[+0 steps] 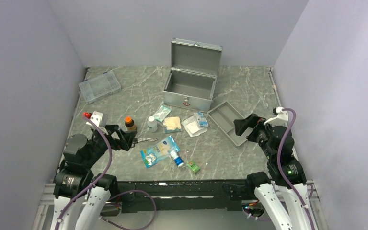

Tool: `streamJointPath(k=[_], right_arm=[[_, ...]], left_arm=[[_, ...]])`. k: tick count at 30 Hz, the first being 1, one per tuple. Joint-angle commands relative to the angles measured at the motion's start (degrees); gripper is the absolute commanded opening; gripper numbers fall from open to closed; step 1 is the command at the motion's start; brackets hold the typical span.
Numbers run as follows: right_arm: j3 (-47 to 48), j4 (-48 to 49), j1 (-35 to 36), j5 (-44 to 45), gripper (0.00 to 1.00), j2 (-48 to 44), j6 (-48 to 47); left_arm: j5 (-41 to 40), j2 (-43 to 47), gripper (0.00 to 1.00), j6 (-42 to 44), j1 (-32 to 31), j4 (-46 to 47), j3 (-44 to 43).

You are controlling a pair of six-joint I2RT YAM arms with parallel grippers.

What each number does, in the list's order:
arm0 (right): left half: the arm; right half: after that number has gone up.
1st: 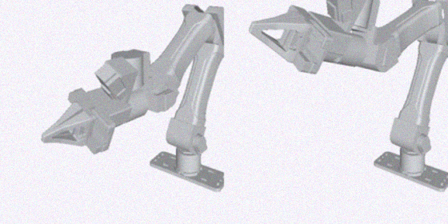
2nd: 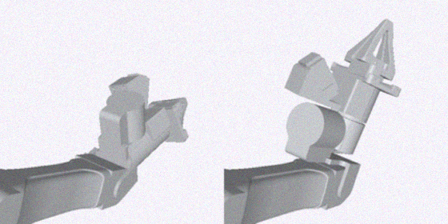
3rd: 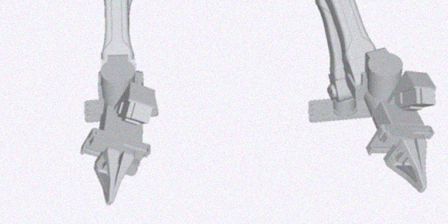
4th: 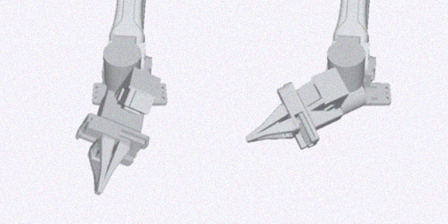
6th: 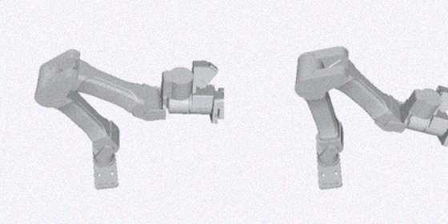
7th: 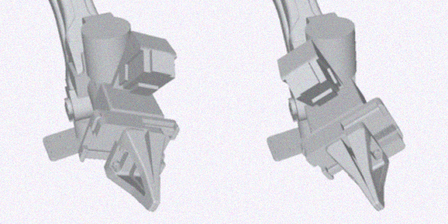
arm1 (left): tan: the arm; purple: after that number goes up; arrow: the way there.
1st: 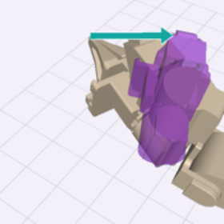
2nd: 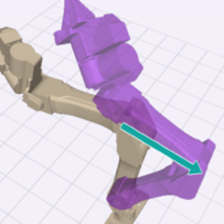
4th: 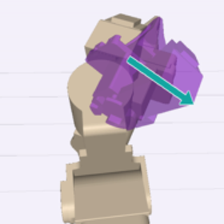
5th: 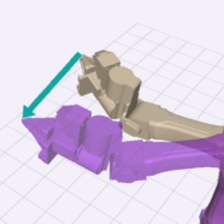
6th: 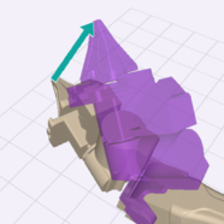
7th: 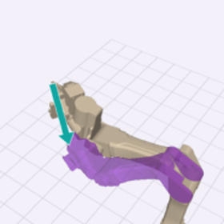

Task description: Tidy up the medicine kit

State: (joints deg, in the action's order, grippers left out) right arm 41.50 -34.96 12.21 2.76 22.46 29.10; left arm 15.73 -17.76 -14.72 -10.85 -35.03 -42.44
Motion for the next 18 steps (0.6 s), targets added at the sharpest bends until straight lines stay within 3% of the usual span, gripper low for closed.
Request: streamJointPath(k=[1, 10, 18], right_arm=[[-1.0, 5.3, 0.2, -5.2, 1.00, 1.5, -0.4], [-3.6, 11.2, 0.7, -12.5, 1.00, 6.8, 1.1], [-3.3, 19.3, 7.4, -8.7, 0.99, 15.9, 2.3]], left_arm=[[-1.1, 0.7, 0.99, -0.8, 0.3, 0.6, -0.2], [-1.4, 0.7, 0.99, -1.0, 0.3, 0.3, -0.2], [-1.6, 1.0, 0.99, -1.1, 0.3, 0.2, 0.0]])
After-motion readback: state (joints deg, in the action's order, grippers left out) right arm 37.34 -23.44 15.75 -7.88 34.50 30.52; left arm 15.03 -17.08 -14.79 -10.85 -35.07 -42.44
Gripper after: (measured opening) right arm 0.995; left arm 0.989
